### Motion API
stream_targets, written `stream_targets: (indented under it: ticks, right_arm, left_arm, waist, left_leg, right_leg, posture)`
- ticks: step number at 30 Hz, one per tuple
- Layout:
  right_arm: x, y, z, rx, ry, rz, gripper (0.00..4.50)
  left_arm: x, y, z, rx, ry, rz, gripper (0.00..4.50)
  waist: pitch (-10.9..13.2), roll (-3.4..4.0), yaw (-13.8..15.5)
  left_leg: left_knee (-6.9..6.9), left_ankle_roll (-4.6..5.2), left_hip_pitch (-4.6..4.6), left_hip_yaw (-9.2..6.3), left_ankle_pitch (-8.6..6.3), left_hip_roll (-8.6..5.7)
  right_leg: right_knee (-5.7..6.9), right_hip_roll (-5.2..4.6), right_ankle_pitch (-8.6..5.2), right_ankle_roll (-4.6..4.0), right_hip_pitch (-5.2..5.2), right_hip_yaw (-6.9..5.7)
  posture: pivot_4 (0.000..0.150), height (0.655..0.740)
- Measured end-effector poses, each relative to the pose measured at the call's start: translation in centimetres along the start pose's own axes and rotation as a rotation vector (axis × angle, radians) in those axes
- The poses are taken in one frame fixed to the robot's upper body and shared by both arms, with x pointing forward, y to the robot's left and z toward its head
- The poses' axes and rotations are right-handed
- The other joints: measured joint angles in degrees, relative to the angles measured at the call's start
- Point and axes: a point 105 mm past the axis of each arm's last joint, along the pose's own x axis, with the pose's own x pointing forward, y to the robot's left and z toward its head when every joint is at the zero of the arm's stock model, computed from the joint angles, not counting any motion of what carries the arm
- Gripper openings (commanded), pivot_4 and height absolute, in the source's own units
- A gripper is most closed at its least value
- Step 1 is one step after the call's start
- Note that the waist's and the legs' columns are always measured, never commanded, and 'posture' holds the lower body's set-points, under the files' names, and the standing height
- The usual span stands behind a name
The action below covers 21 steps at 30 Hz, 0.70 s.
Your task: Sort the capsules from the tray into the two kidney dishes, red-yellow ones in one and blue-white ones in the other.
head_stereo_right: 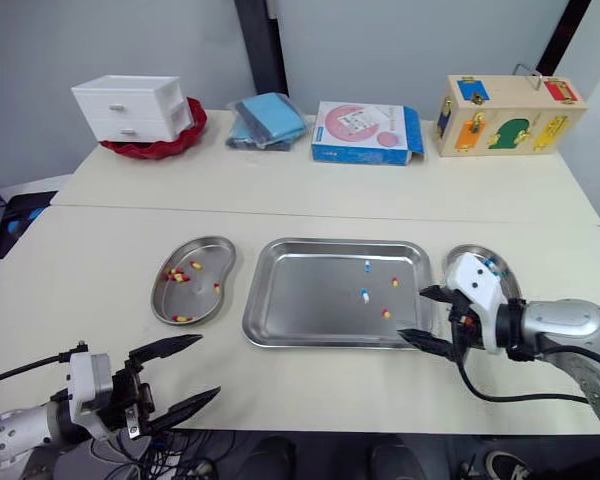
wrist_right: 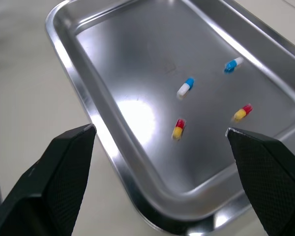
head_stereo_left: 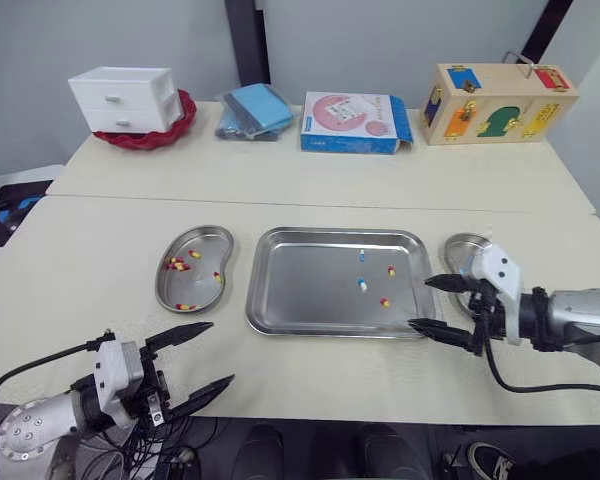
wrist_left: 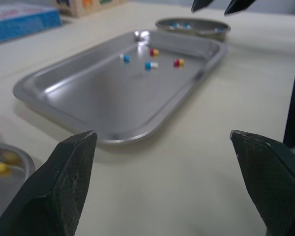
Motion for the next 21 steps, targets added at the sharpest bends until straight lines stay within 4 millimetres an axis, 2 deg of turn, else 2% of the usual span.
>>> stream_targets:
  ticks: [2, 11, 21]
  right_arm:
    - [1.4, 0.6, 0.0, -0.002, 0.024, 0.004, 4.5]
    - [5.6, -0.7, 0.5, 0.032, 0.075, -0.134, 4.5]
    - [8.4, -1.2, 0.6, 0.024, 0.12, -0.196, 4.5]
  left_arm:
    - [0.4, -0.8, 0.1, 0.001, -0.065, -0.001, 4.48]
    - [0.9, -2.2, 0.5, 0.005, -0.196, 0.036, 4.48]
    - [1.3, -2.2, 0.4, -0.004, -0.21, 0.063, 4.48]
  waist:
    - [-0.01, -0.03, 0.05]
    - [-0.02, -0.02, -0.04]
    - [-0.03, 0.0, -0.1]
  left_leg:
    - [0.04, 0.0, -0.14, -0.09, 0.0, 0.01]
    - [0.07, 0.0, -0.28, -0.12, 0.01, 0.0]
    - [0.05, 0.01, -0.45, -0.11, 0.01, 0.0]
  right_leg:
    - [0.03, 0.01, 0.0, -0.01, -0.13, -0.08]
    - [0.12, 0.02, 0.0, -0.01, -0.3, -0.1]
    - [0.19, 0.03, 0.0, -0.02, -0.58, -0.09]
  posture:
    - [0.15, 0.74]
    - [0.15, 0.74]
    - [0.15, 0.74]
